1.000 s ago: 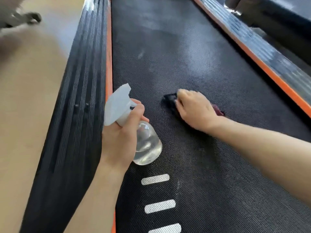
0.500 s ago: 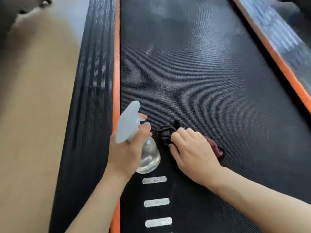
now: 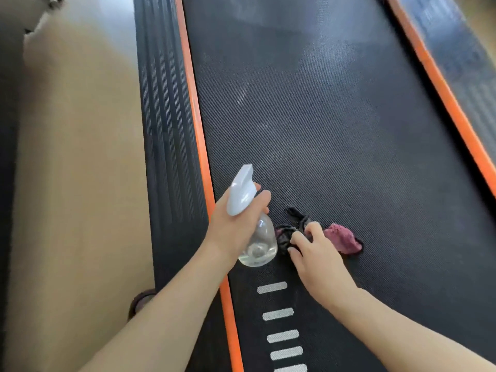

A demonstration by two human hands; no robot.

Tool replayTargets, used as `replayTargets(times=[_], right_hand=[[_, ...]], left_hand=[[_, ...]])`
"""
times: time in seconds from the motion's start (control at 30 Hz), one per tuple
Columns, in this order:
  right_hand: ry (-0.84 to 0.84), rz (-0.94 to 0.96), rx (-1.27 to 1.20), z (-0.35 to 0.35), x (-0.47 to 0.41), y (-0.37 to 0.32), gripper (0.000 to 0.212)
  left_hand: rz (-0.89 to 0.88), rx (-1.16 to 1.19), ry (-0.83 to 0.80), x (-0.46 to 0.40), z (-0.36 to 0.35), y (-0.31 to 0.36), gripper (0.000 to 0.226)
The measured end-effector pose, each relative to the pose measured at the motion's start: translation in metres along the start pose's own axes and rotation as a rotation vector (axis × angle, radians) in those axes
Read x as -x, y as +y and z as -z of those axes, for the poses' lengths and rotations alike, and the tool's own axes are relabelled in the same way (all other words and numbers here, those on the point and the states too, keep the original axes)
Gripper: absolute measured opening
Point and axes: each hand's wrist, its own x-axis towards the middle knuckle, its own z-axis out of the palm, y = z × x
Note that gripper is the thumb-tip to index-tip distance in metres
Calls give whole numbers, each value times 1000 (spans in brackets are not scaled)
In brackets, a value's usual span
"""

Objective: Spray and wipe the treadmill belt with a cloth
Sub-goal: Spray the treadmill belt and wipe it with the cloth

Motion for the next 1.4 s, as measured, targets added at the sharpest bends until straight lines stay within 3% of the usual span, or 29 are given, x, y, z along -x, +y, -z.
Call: replayTargets(times=[0.1, 0.23, 0.4, 0.6, 0.7, 0.83, 0.93, 1.1, 1.3, 1.4], right_hand=[[4, -72, -98, -10, -18, 12, 12], [85, -99, -218, -8, -106, 4, 6], [170, -203, -203, -15, -196, -32, 6], [55, -330, -217, -33, -65, -79, 12], [-10, -356, -207, -39, -38, -90, 16], [-33, -281, -164, -35, -68, -74, 14], [101, -197, -163, -31, -117, -69, 15], [252, -282, -179, -33, -192, -65, 8], [22, -269, -65, -44, -60, -95, 8], [-72, -259, 0, -47, -29, -93, 7]], left_hand=[[-30, -40, -112, -24, 8, 12, 15], [-41, -89, -203, -57, 30, 20, 12], [-57, -204, -312, -94, 59, 32, 9], [-61, -385, -388, -121, 87, 54, 17], [73, -432, -437, -135, 98, 56, 22], [164, -453, -443, -150, 116, 37, 12], [168, -472, -397, -158, 125, 24, 35], [161, -444, -383, -164, 126, 19, 29], [184, -417, -391, -161, 124, 28, 44], [165, -382, -409, -161, 126, 26, 31]])
